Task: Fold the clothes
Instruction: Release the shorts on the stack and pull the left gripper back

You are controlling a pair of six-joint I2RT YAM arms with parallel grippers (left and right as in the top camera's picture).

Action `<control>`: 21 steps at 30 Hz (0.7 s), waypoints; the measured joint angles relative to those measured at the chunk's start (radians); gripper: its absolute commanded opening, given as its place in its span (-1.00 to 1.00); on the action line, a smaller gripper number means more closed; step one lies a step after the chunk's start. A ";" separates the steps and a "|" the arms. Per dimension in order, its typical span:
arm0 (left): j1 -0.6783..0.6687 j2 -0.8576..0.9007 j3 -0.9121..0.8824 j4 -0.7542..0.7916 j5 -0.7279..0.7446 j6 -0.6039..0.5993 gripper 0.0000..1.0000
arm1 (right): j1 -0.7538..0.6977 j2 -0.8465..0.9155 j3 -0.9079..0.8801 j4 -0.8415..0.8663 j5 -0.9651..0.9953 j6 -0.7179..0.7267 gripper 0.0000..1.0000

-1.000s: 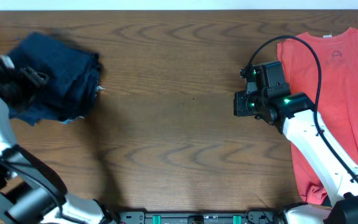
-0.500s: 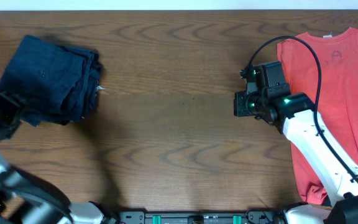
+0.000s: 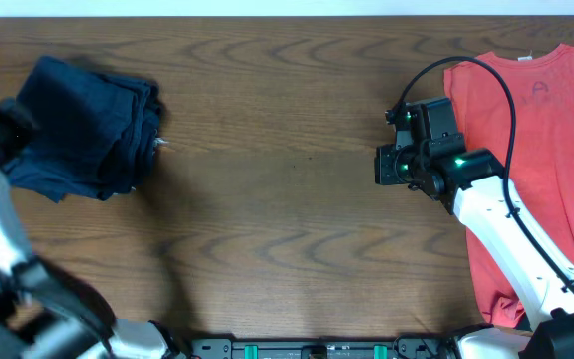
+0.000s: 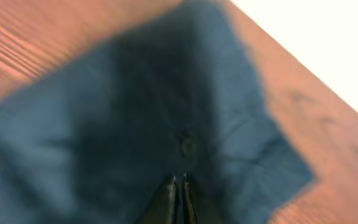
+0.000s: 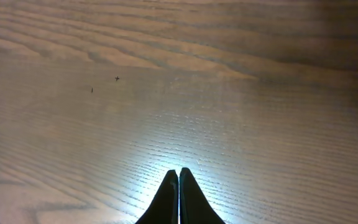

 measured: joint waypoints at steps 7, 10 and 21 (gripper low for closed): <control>-0.071 0.214 -0.001 -0.014 -0.026 0.034 -0.42 | 0.000 -0.001 0.000 -0.013 -0.003 0.019 -0.97; -0.104 0.180 -0.001 -0.066 -0.029 0.069 -0.28 | 0.000 -0.015 0.000 -0.014 -0.003 0.019 -0.97; -0.316 -0.212 0.163 -0.388 -0.024 0.293 0.08 | 0.076 -0.331 -0.001 0.004 0.124 0.004 -0.59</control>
